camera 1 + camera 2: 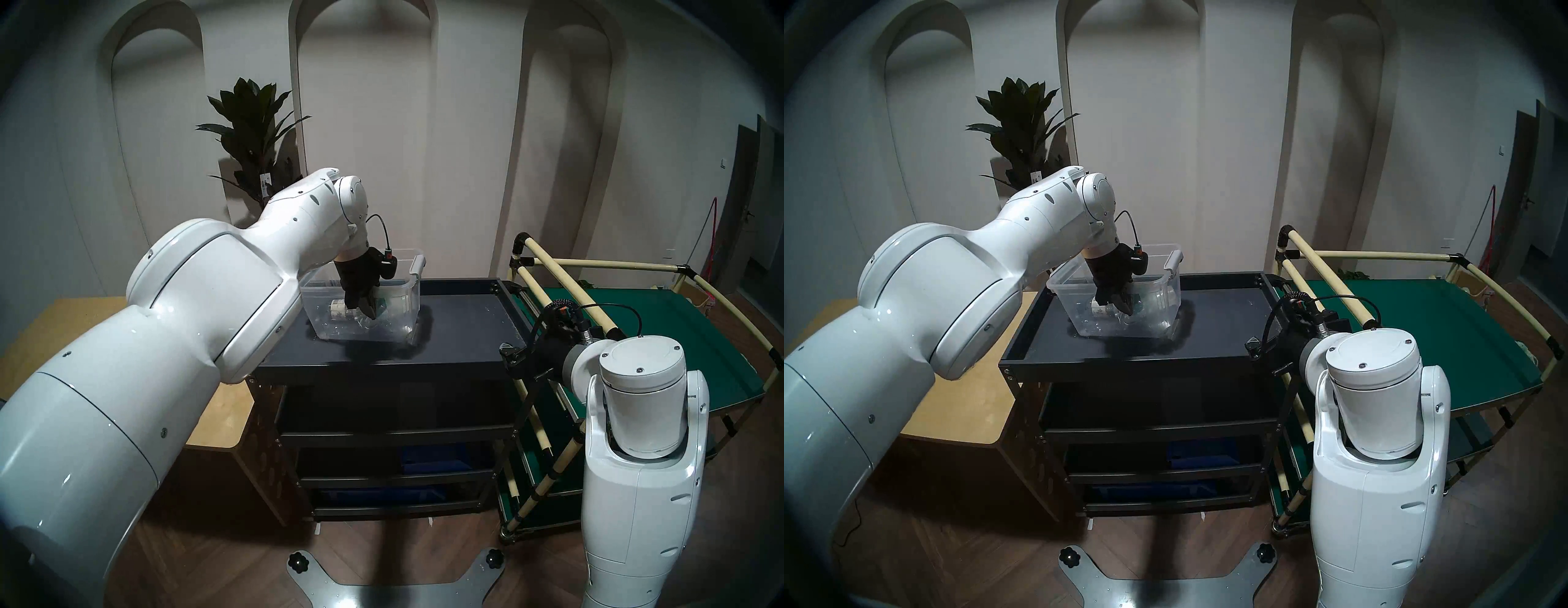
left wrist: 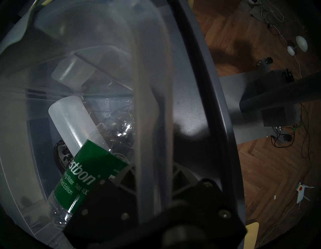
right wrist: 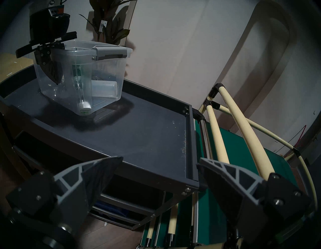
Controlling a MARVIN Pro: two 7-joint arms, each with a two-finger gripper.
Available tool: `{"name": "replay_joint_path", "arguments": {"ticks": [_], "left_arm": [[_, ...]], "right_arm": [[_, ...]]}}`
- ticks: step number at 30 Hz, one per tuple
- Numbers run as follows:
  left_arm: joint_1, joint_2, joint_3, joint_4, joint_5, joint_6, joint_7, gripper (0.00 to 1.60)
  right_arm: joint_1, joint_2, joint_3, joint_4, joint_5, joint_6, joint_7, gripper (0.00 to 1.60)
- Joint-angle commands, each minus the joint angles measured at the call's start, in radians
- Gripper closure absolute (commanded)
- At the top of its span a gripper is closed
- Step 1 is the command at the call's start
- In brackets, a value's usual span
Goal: Put the storage box onto the shelf
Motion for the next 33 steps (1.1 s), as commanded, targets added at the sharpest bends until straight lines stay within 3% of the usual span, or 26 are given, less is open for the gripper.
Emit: {"name": "replay_joint_path", "arguments": {"ticks": [1,17,21,22,24,25,26,28,33], "left_arm": [[-0.054,-0.059,0.011,0.031,-0.009,-0.010,-0.003,1.60],[-0.061,-0.097,0.055,0.061,-0.011,-0.037,-0.003,1.60],[-0.061,-0.098,0.064,0.061,-0.014,-0.044,-0.003,1.31],[-0.061,-0.098,0.065,0.061,-0.015,-0.046,-0.003,1.16],[-0.066,-0.098,0.071,0.061,-0.020,-0.050,-0.003,0.53],[-0.066,-0.098,0.071,0.061,-0.020,-0.050,-0.003,0.53],[-0.069,-0.097,0.074,0.061,-0.022,-0.053,-0.003,0.30],[-0.072,-0.096,0.077,0.061,-0.026,-0.057,-0.003,0.00],[-0.080,-0.095,0.086,0.061,-0.033,-0.063,-0.003,0.00]], "right_arm": [[-0.001,0.002,-0.003,-0.023,-0.003,-0.002,-0.001,0.00],[-0.004,0.002,-0.005,-0.026,-0.009,-0.002,-0.001,0.00],[-0.004,0.002,-0.006,-0.026,-0.010,-0.002,-0.001,0.00],[-0.004,0.002,-0.006,-0.026,-0.011,-0.002,-0.001,0.00],[-0.005,0.002,-0.006,-0.027,-0.011,-0.002,-0.001,0.00],[-0.005,0.002,-0.006,-0.027,-0.011,-0.002,-0.001,0.00],[-0.005,0.002,-0.006,-0.027,-0.012,-0.002,-0.001,0.00],[-0.005,0.002,-0.007,-0.027,-0.012,-0.002,-0.001,0.00],[-0.005,0.002,-0.007,-0.027,-0.014,-0.002,-0.001,0.00]]}}
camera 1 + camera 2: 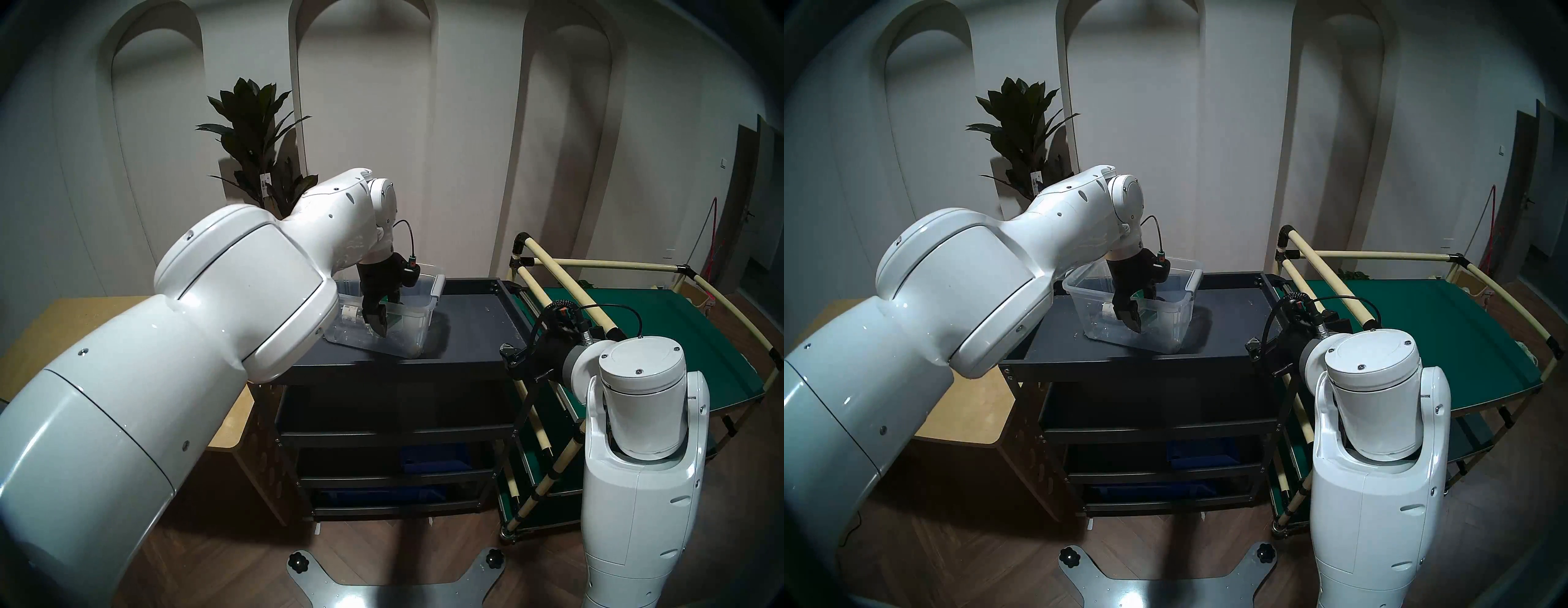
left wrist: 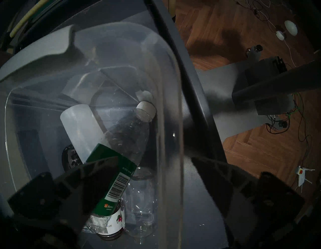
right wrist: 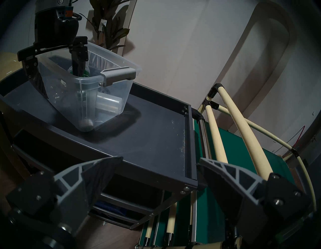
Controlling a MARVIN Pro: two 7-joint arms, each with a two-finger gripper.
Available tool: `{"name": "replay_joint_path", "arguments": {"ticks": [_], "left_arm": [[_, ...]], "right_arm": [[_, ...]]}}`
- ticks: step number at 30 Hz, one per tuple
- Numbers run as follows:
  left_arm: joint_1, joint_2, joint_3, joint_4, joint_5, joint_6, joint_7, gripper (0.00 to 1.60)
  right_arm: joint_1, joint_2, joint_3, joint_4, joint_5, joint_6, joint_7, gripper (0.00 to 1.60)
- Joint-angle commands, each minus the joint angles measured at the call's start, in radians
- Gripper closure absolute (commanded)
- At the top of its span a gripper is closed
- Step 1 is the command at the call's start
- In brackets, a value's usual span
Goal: Put the storage box onto the shelf
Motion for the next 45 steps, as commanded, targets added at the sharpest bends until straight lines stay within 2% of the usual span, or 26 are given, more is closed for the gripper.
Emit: {"name": "replay_joint_path", "arguments": {"ticks": [1,7,9,15,23,34,36,37,40,41,43,44,45], "left_arm": [[-0.050,0.002,0.006,-0.008,-0.006,-0.004,-0.001,0.00],[-0.074,0.006,0.017,-0.008,-0.013,-0.009,-0.001,0.03],[-0.090,0.008,0.016,-0.008,-0.021,-0.009,-0.001,0.20],[-0.137,0.033,0.014,-0.008,-0.037,-0.010,-0.001,0.13],[-0.194,0.059,-0.011,-0.008,-0.071,-0.007,-0.001,0.18],[-0.189,0.110,-0.060,-0.008,-0.129,0.014,-0.001,0.30],[-0.197,0.123,-0.085,-0.008,-0.154,0.026,-0.001,0.50],[-0.204,0.130,-0.098,-0.008,-0.167,0.031,-0.001,0.77],[-0.237,0.171,-0.149,-0.008,-0.214,0.047,-0.001,0.91],[-0.244,0.185,-0.158,-0.008,-0.223,0.048,-0.001,1.16],[-0.268,0.222,-0.195,-0.008,-0.257,0.058,-0.001,1.41],[-0.277,0.233,-0.211,-0.008,-0.270,0.061,-0.001,1.42],[-0.278,0.237,-0.222,-0.008,-0.279,0.059,-0.001,1.60]], "right_arm": [[0.000,0.001,-0.002,-0.021,-0.001,-0.002,-0.001,0.00],[0.000,0.001,-0.002,-0.021,-0.003,-0.002,-0.001,0.00],[0.000,0.001,-0.002,-0.021,-0.003,-0.002,-0.001,0.00],[0.001,0.000,-0.003,-0.020,-0.004,-0.002,0.000,0.00],[0.001,0.000,-0.003,-0.018,-0.005,-0.002,0.000,0.00],[0.002,0.000,-0.003,-0.014,-0.006,-0.002,0.000,0.00],[0.003,0.000,-0.003,-0.013,-0.006,-0.002,0.000,0.00],[0.003,0.000,-0.003,-0.013,-0.006,-0.002,0.000,0.00],[0.003,0.000,-0.003,-0.012,-0.006,-0.002,0.000,0.00],[0.003,0.000,-0.003,-0.012,-0.006,-0.002,0.000,0.00],[0.003,0.000,-0.003,-0.011,-0.006,-0.002,0.000,0.00],[0.003,0.000,-0.003,-0.010,-0.006,-0.002,0.000,0.00],[0.003,0.000,-0.003,-0.010,-0.006,-0.002,0.000,0.00]]}}
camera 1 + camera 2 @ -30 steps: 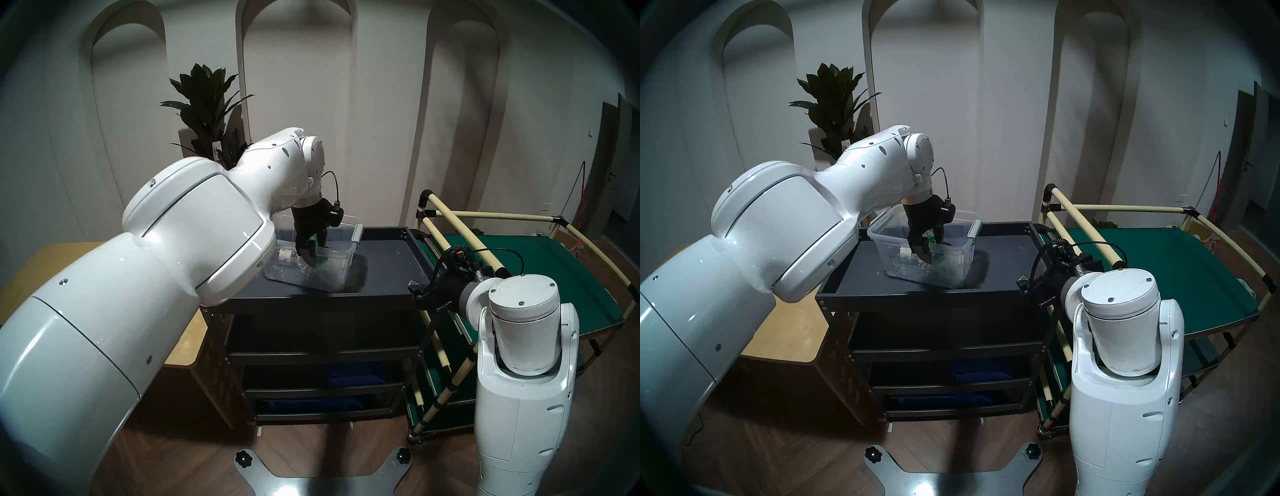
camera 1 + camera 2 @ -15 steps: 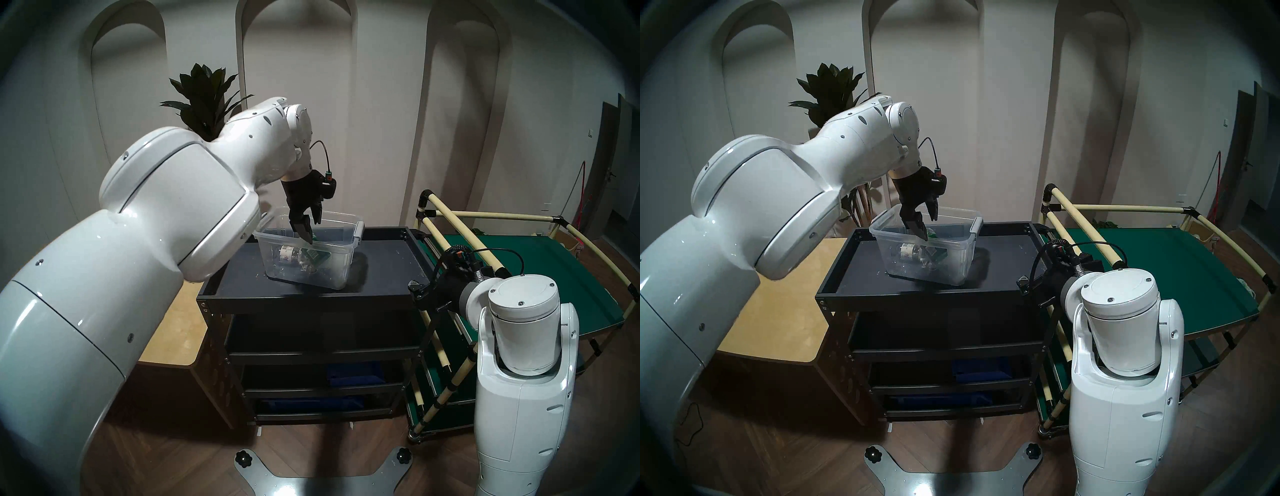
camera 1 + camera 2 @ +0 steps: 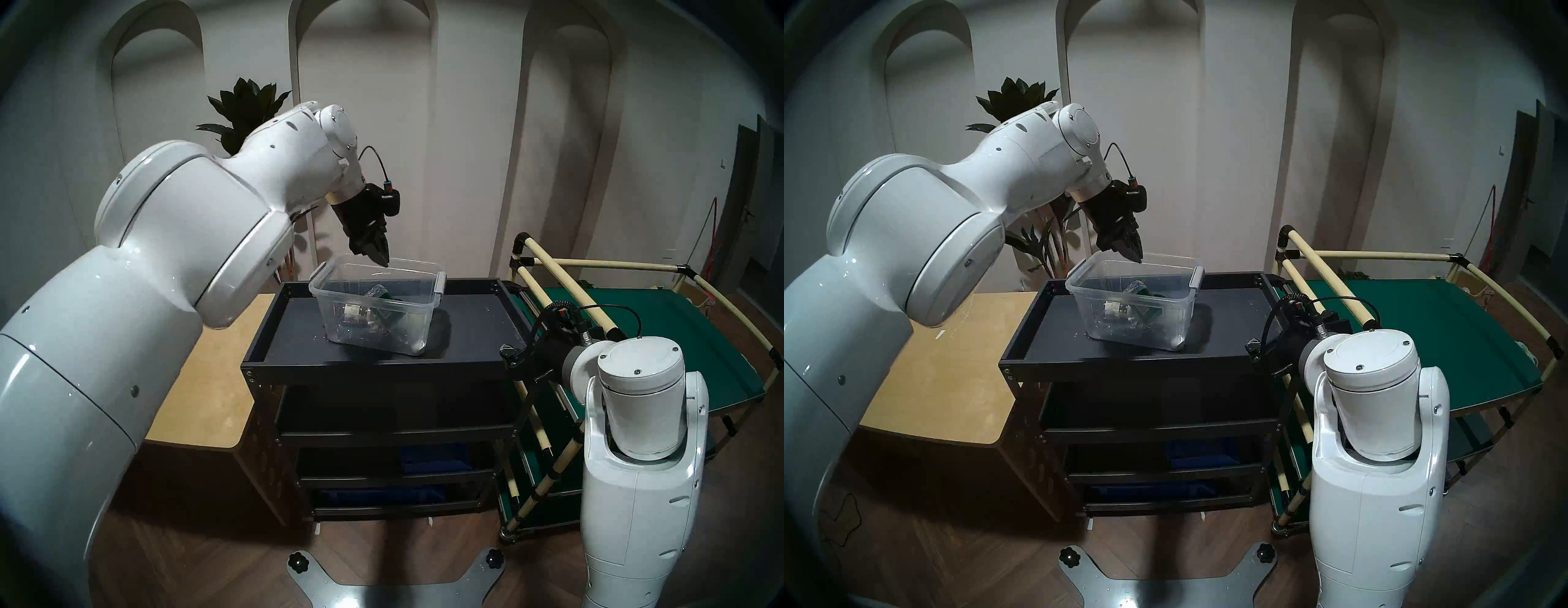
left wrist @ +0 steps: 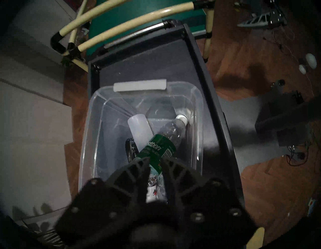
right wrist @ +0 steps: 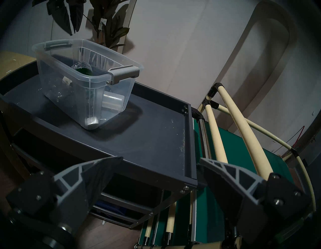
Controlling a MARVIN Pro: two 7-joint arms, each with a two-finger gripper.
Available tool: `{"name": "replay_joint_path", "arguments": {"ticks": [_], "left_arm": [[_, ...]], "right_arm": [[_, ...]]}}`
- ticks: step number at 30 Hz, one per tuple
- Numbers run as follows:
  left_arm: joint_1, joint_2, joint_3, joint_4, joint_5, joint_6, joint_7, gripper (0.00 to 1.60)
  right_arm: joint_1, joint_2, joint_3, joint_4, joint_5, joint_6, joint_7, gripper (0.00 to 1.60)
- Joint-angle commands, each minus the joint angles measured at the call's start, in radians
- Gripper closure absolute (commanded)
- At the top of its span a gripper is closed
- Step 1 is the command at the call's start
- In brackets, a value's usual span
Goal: Put the storage box onto the shelf
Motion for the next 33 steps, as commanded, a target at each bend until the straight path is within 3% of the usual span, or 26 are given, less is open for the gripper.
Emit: {"name": "replay_joint_path", "arguments": {"ticks": [1,3,13,18,28,29,33], "left_arm": [[-0.121,0.125,-0.103,-0.010,-0.091,0.013,0.001,1.60],[-0.114,0.124,-0.133,-0.028,-0.114,0.011,0.001,1.60],[-0.195,0.260,-0.249,-0.009,-0.194,0.024,0.092,1.60],[-0.189,0.315,-0.295,-0.007,-0.221,0.031,0.131,1.60],[-0.104,0.435,-0.348,-0.006,-0.246,0.066,0.202,1.60],[-0.095,0.427,-0.350,-0.006,-0.245,0.069,0.206,1.60],[-0.056,0.493,-0.368,-0.006,-0.256,0.080,0.234,1.60]], "right_arm": [[0.004,0.000,-0.001,-0.012,0.000,-0.002,-0.001,0.00],[0.004,0.000,-0.001,-0.010,0.000,-0.002,-0.001,0.00],[0.004,0.000,-0.001,-0.002,-0.001,-0.002,-0.001,0.00],[0.005,0.000,-0.001,0.003,-0.001,-0.002,-0.001,0.00],[0.005,0.000,-0.001,0.011,-0.002,-0.002,-0.001,0.00],[0.005,0.000,-0.001,0.012,-0.002,-0.002,-0.001,0.00],[0.005,0.000,-0.001,0.016,-0.003,-0.002,-0.001,0.00]]}}
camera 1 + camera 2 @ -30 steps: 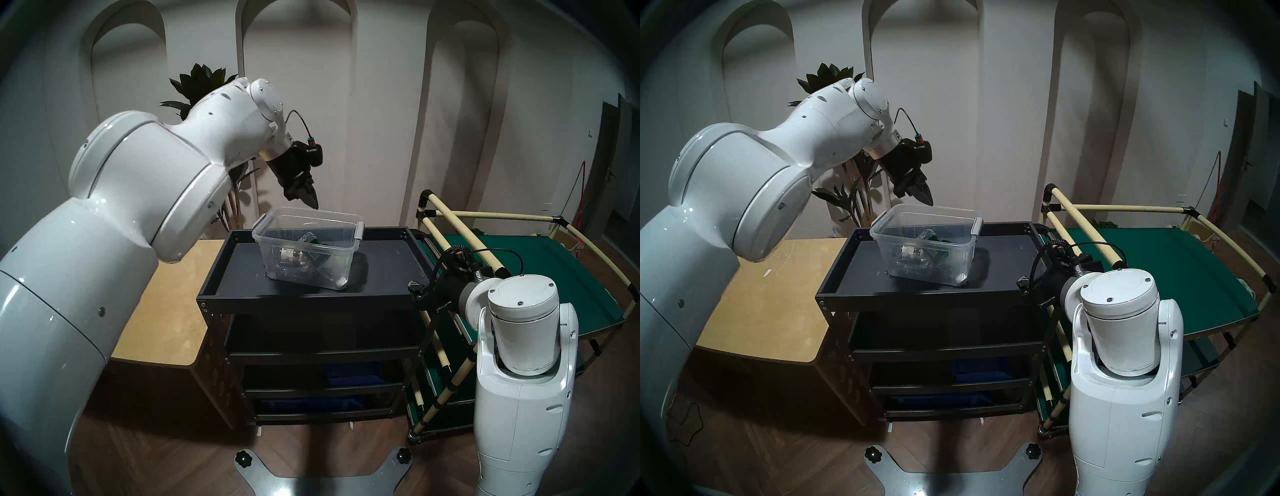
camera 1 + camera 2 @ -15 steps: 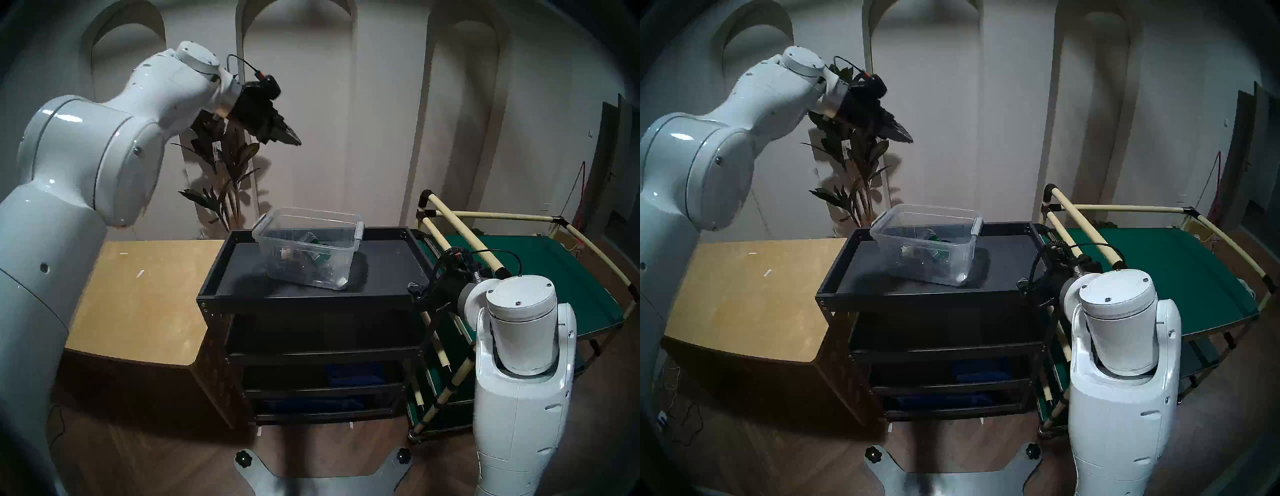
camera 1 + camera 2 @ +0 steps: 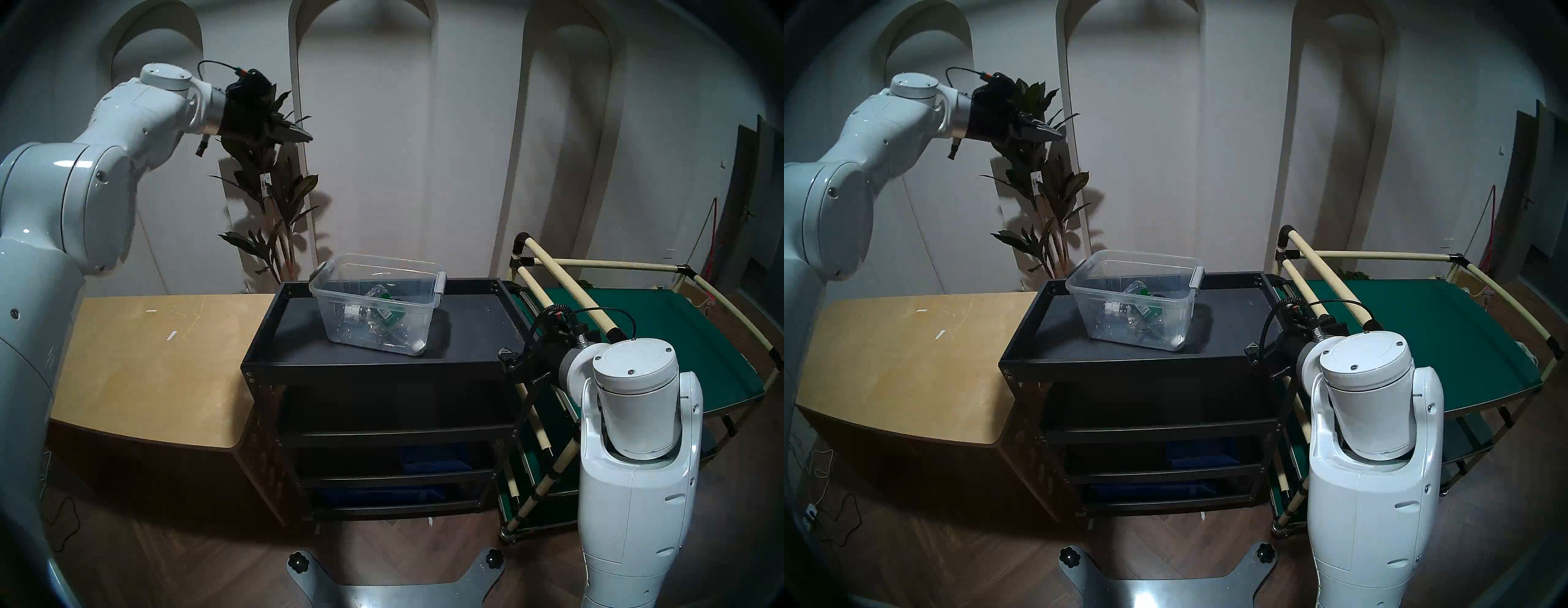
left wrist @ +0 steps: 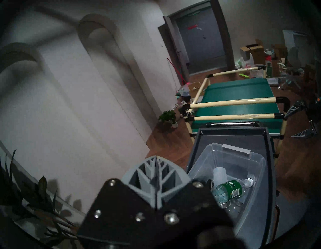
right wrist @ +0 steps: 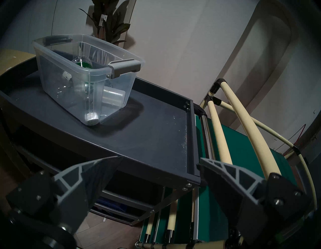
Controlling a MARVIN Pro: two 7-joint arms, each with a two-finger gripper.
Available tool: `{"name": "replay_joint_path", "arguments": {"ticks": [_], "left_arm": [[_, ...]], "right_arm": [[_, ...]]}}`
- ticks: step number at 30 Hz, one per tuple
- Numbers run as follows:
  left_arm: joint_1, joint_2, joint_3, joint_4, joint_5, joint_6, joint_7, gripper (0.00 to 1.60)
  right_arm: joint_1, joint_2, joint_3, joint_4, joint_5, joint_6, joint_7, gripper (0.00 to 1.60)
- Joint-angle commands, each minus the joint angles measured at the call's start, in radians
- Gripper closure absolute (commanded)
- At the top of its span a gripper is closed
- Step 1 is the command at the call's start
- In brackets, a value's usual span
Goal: Put the storage box onto the shelf
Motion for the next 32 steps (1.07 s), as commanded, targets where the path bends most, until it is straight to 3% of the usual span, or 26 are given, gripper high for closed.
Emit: {"name": "replay_joint_path", "arguments": {"ticks": [1,13,20,32], "left_arm": [[0.053,0.108,-0.033,-0.004,-0.022,0.018,0.047,1.60],[0.208,0.253,-0.077,-0.004,-0.048,0.049,0.107,1.60],[0.301,0.280,-0.107,-0.004,-0.070,0.069,0.122,1.60],[0.392,0.278,-0.161,-0.004,-0.115,0.084,0.125,1.60]], "right_arm": [[0.005,0.000,0.000,-0.008,0.000,-0.002,-0.001,0.00],[0.007,0.000,-0.001,-0.001,-0.001,-0.002,-0.001,0.00],[0.009,0.000,-0.001,0.002,-0.001,-0.002,-0.001,0.00],[0.016,-0.001,-0.008,-0.002,0.000,-0.004,-0.001,0.00]]}}
